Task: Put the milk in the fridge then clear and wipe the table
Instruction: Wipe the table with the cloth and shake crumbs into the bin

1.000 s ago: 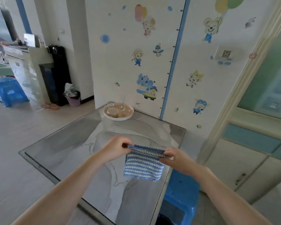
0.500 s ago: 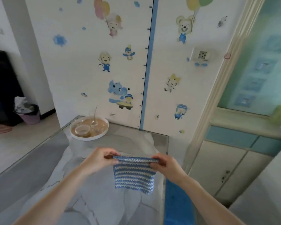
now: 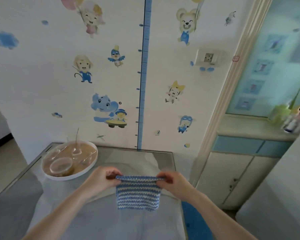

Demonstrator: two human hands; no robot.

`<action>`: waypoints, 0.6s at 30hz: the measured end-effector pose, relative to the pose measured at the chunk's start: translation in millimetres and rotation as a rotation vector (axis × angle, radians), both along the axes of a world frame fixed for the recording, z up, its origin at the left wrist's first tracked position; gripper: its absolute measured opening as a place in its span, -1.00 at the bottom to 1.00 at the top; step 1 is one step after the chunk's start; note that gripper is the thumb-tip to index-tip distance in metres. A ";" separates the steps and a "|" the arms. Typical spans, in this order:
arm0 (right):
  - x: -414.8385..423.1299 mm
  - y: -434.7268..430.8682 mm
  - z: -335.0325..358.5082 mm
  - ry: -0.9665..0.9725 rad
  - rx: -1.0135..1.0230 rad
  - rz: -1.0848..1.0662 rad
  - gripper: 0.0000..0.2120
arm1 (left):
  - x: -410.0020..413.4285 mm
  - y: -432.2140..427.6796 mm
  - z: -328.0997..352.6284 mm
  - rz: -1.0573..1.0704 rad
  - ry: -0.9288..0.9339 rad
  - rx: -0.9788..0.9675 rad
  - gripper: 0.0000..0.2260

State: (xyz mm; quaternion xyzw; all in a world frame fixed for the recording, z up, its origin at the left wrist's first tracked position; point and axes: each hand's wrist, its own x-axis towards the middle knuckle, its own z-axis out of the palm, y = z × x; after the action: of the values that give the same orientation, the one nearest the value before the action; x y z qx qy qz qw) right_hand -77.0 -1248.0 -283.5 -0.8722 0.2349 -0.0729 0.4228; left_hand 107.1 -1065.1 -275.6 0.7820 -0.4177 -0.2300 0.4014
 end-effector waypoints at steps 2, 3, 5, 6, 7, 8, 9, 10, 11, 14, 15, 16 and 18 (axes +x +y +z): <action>12.1 3.0 -1.4 0.005 -0.006 -0.063 -0.79 | 19.7 -5.4 -2.7 -0.069 -0.023 0.031 -0.77; 14.4 3.9 -2.7 0.020 -0.006 -0.082 -0.80 | 25.3 -8.8 -3.1 -0.088 -0.031 0.043 -0.78; 23.4 7.6 -10.0 0.039 0.013 -0.134 -0.80 | 38.5 -12.6 -11.2 -0.145 -0.065 0.065 -0.78; 29.7 10.1 -12.5 0.043 0.018 -0.156 -0.81 | 47.6 -14.5 -14.8 -0.178 -0.090 0.076 -0.76; 33.6 12.6 -14.2 0.055 0.013 -0.174 -0.83 | 54.6 -17.2 -17.7 -0.203 -0.117 0.087 -0.75; 37.8 14.0 -16.5 0.065 0.005 -0.190 -0.85 | 60.9 -20.0 -20.1 -0.231 -0.137 0.103 -0.73; 41.6 13.6 -19.7 0.077 -0.003 -0.207 -0.84 | 65.0 -22.4 -21.7 -0.255 -0.152 0.121 -0.72; 44.7 12.8 -22.6 0.086 -0.014 -0.218 -0.81 | 68.0 -24.5 -23.6 -0.272 -0.161 0.134 -0.73; 47.1 12.4 -22.8 0.096 -0.032 -0.225 -0.79 | 70.7 -26.5 -24.9 -0.274 -0.169 0.144 -0.74; 57.6 5.9 -31.3 0.133 -0.044 -0.230 -0.78 | 83.5 -36.5 -34.5 -0.264 -0.179 0.160 -0.76; 60.6 3.3 -34.0 0.139 -0.039 -0.237 -0.78 | 87.7 -40.4 -38.2 -0.259 -0.160 0.172 -0.77; 63.2 -0.3 -37.7 0.142 -0.030 -0.234 -0.78 | 91.2 -44.2 -42.3 -0.257 -0.124 0.188 -0.78; 69.0 -9.3 -44.6 0.150 -0.017 -0.220 -0.81 | 96.4 -53.7 -48.9 -0.236 -0.023 0.209 -0.80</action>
State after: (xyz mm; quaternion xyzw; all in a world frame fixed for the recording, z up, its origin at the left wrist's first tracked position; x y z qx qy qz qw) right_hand -8.0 -1257.4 -328.1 -0.8478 0.3593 -0.0553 0.3861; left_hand 203.5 -1118.7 -324.5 0.7674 -0.4852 -0.3091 0.2832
